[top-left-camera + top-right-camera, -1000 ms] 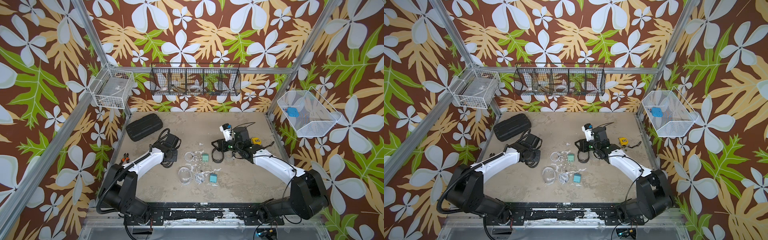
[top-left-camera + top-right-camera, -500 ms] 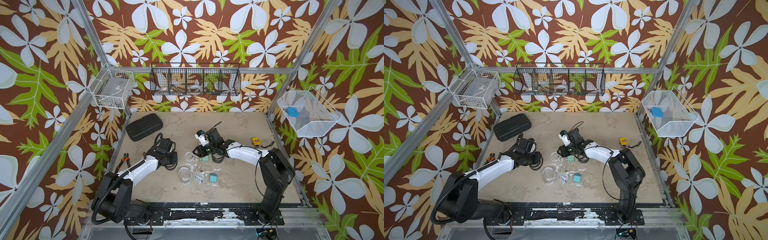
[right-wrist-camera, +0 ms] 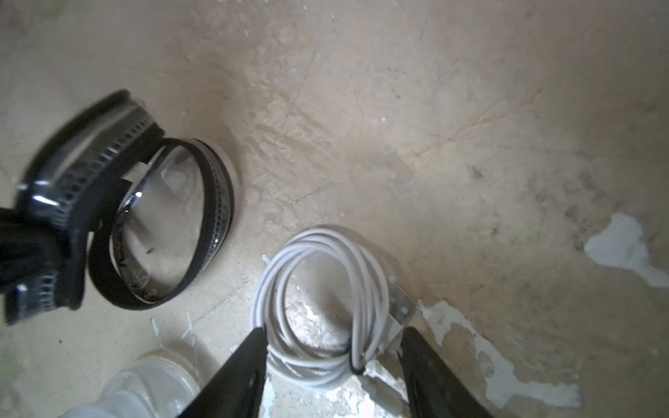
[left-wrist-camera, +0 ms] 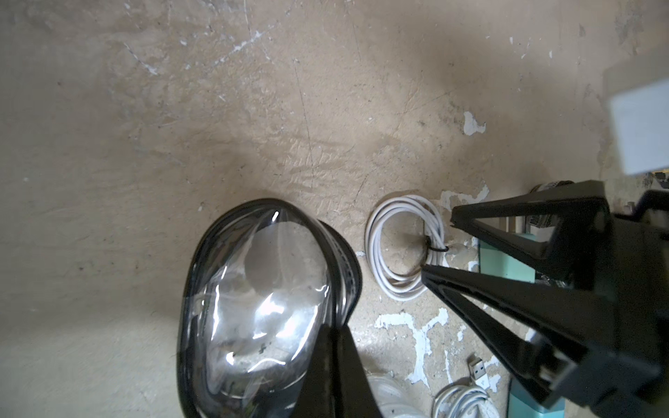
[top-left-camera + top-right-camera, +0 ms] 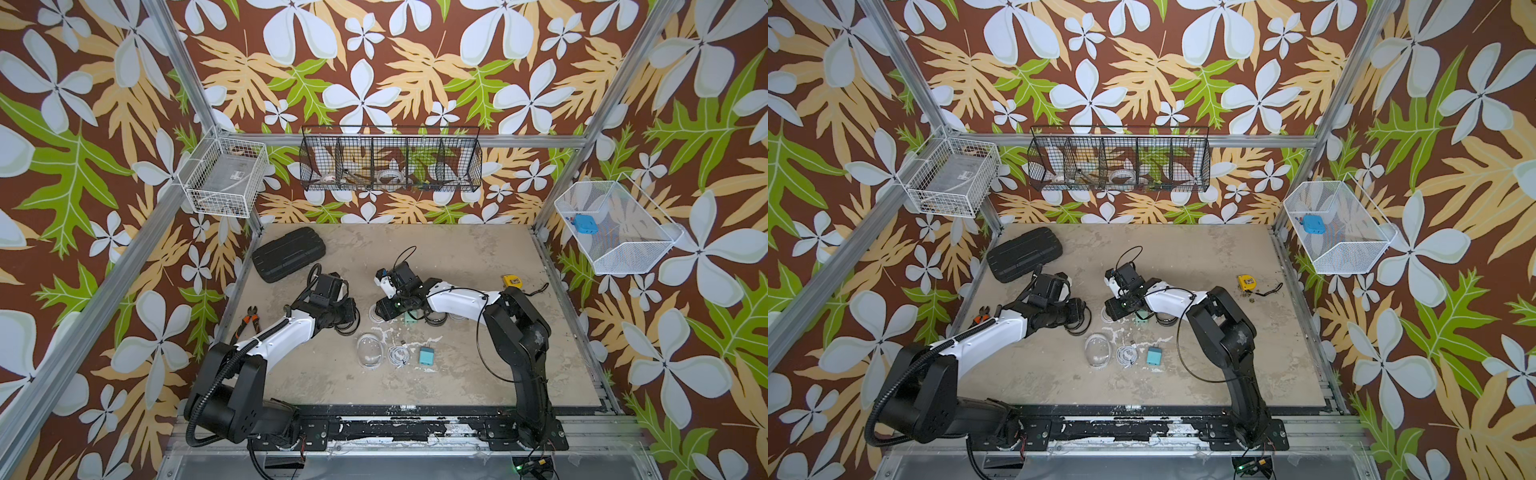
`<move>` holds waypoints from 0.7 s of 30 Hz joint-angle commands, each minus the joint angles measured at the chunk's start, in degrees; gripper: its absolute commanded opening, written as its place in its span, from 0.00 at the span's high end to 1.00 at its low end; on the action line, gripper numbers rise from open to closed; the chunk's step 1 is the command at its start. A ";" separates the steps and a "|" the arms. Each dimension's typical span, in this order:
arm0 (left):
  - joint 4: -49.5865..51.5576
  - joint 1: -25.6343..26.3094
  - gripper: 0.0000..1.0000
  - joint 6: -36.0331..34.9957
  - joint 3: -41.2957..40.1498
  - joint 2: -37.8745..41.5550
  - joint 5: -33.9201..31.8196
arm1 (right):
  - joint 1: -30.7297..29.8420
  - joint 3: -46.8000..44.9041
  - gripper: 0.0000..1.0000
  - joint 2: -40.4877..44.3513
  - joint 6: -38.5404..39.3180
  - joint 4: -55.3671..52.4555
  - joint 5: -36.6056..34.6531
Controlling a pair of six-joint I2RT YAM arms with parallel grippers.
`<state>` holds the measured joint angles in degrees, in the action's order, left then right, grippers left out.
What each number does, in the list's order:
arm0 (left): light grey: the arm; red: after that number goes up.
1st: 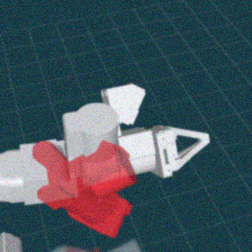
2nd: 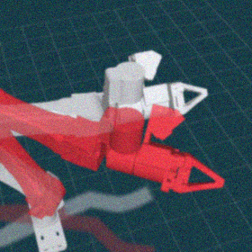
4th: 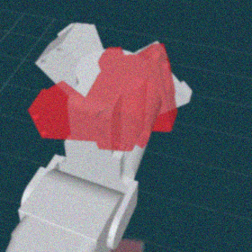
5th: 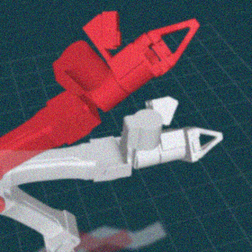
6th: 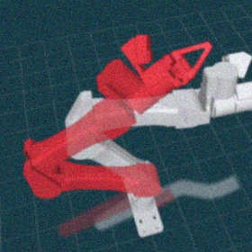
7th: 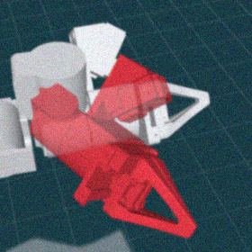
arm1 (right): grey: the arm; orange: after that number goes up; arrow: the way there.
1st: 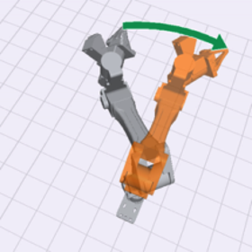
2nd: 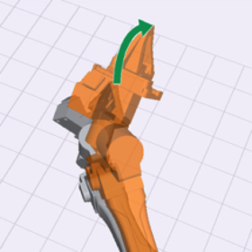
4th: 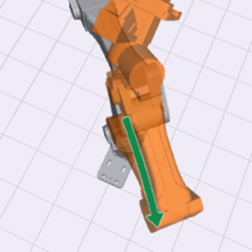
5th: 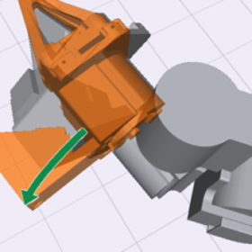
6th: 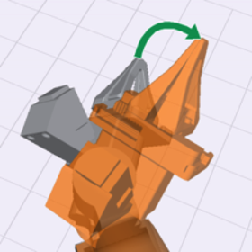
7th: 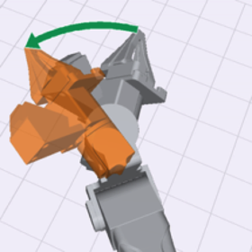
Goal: Pack away charging kits
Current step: Pick up the charging cable from the center of the board.
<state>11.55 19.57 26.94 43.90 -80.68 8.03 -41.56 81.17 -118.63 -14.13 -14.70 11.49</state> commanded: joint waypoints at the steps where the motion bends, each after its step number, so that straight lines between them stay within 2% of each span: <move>1: -1.88 -0.15 1.00 0.62 0.22 -0.03 0.78 | 0.03 1.16 0.44 -1.17 0.23 -2.03 -3.97; 10: -1.97 -0.58 1.00 0.52 0.40 0.12 0.05 | -0.14 0.51 0.64 -3.73 0.21 -2.94 -4.34; 14: -2.12 -0.63 1.00 0.83 0.75 -0.23 0.31 | -0.53 -0.83 0.86 -2.57 -0.34 -2.16 -5.39; 16: -2.48 -0.65 1.00 1.18 0.83 -0.48 0.90 | -0.53 -1.57 0.93 -1.16 -0.33 -1.59 -6.40; 17: -2.63 -0.63 1.00 1.34 0.92 -0.61 1.30 | -0.51 -1.80 1.00 -0.23 -0.21 -1.57 -7.14; 21: -2.77 -0.68 1.00 1.89 1.45 -1.36 2.00 | -0.37 -2.66 1.00 3.90 -0.04 -1.21 -9.45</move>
<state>10.00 19.03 28.08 44.77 -81.73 9.13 -42.02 78.52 -116.60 -14.37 -14.63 4.71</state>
